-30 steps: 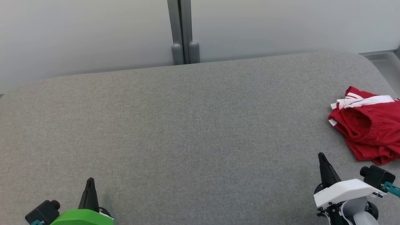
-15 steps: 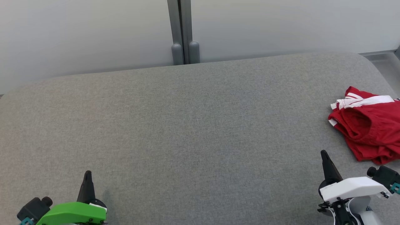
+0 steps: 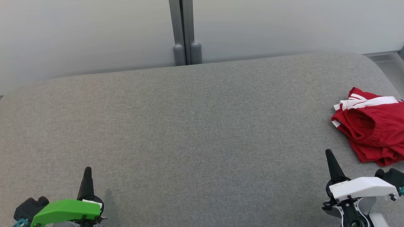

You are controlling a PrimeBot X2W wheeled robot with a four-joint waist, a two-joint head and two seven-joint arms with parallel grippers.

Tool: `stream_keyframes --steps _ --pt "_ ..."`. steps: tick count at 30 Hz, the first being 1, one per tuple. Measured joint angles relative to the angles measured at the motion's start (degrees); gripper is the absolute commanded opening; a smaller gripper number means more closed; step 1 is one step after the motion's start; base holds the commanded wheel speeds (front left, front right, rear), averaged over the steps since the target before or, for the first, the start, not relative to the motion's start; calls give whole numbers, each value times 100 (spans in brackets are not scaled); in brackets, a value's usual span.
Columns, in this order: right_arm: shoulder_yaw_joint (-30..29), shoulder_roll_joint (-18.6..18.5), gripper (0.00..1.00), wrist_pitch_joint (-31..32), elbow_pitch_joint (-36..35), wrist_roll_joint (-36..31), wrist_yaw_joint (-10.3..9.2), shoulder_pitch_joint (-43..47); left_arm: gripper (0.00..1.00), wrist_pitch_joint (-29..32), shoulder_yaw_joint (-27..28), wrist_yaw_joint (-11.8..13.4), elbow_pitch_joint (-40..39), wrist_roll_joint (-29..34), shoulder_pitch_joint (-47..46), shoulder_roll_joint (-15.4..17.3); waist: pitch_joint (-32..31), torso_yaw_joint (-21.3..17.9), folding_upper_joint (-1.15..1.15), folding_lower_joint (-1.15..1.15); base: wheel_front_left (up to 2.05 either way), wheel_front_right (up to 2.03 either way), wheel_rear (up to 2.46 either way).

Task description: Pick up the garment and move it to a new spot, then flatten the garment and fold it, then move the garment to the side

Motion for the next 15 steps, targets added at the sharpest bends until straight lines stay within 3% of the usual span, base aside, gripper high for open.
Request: stream_keyframes --steps 15 --pt "-47 -9 0 204 -124 875 -1 -2 0 221 73 0 -84 -870 -104 -1 -4 0 0 0 0 0 0"
